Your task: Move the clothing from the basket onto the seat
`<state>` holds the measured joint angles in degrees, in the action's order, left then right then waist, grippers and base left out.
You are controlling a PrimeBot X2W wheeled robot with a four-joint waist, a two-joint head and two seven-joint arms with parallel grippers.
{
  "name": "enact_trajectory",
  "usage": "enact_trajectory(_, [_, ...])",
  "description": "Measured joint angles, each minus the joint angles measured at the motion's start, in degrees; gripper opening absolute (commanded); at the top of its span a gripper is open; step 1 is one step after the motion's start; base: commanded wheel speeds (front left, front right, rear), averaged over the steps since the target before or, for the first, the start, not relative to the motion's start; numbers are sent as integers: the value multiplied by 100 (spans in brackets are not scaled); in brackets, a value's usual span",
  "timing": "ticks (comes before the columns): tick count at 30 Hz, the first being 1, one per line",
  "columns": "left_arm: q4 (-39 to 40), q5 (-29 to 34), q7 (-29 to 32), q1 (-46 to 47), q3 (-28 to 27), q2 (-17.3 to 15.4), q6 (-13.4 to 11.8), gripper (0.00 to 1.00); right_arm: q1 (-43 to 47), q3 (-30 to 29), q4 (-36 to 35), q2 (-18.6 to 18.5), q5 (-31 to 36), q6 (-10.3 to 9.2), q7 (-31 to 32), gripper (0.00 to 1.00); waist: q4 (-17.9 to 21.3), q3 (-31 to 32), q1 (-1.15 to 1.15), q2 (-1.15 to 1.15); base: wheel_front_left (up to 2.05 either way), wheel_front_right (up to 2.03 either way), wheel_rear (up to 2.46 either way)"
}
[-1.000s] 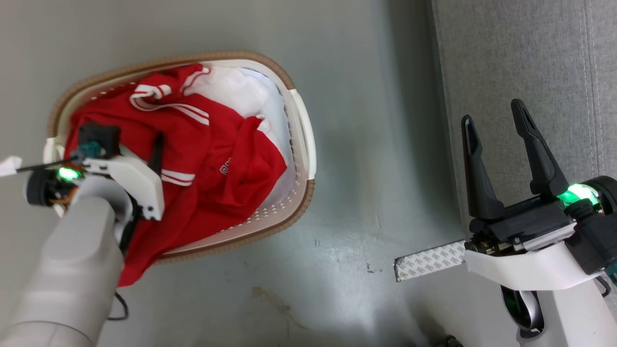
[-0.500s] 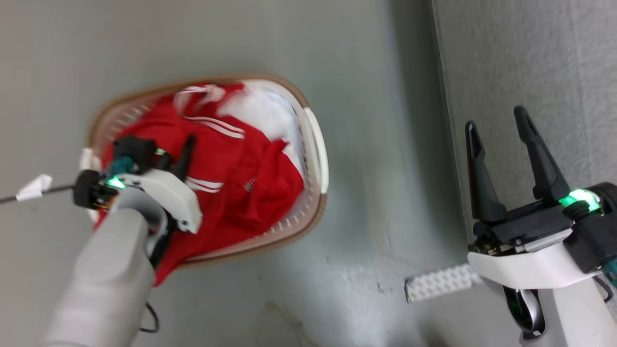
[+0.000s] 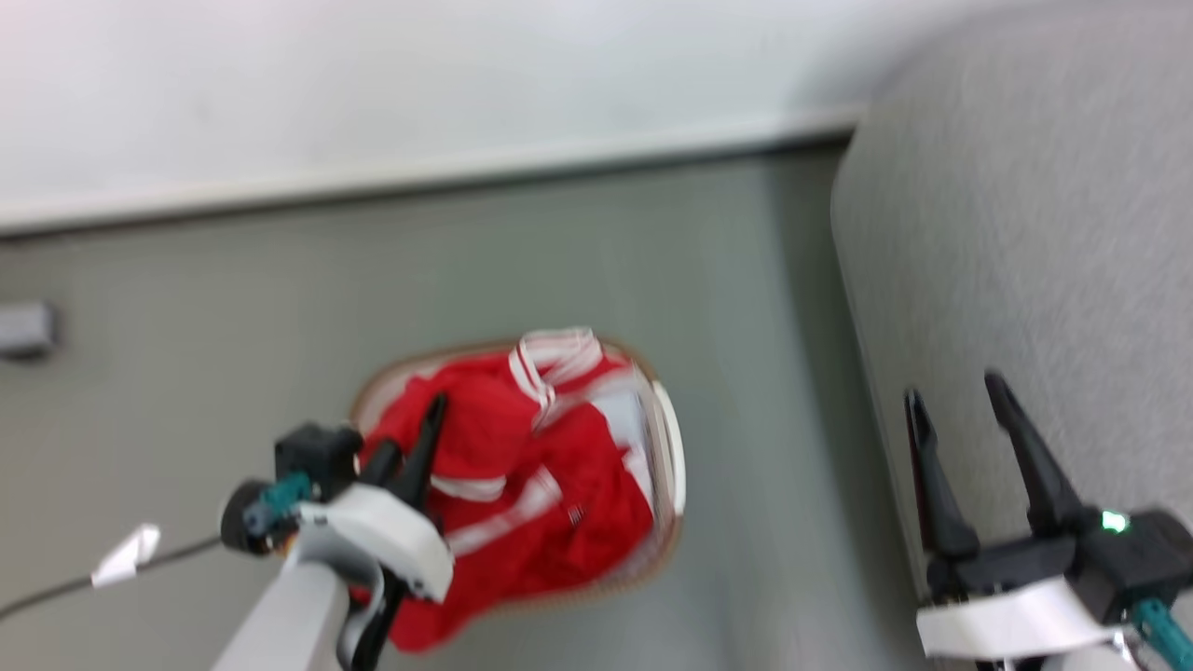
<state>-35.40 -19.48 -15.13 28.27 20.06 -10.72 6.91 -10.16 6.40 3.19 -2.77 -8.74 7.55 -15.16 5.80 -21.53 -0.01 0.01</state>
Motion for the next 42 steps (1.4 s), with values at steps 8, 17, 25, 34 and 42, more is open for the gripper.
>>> enact_trajectory(8, [553, -12, 4, -853, 0, -13, -131, 0, 853, -86, 142, -2, -68, 0, 0, 100, -218, 1333, -1, 0, 0, 0, 0])
enact_trajectory(17, [1578, -140, 332, -1283, -67, -159, -343, 0, 1267, -71, 97, -2, -69, 0, 0, 100, -385, 2298, -1, 0, 0, 0, 0])
enact_trajectory(25, [2225, -210, 621, -1479, -66, -290, -445, 0, 1261, 110, 69, -3, -13, 0, 0, 100, -380, 2395, 0, -1, 0, 0, 0])
enact_trajectory(34, [2930, -297, 960, -1491, 169, -342, -310, 0, 960, 703, 36, -13, 244, 0, 0, 100, -380, 2372, 1, 0, 0, 0, 0])
enact_trajectory(42, [3455, -311, 1251, -1395, 480, -327, -214, 0, 396, 1488, 19, -291, 231, 0, 0, 100, -367, 2345, 2, -1, 0, 0, 0])
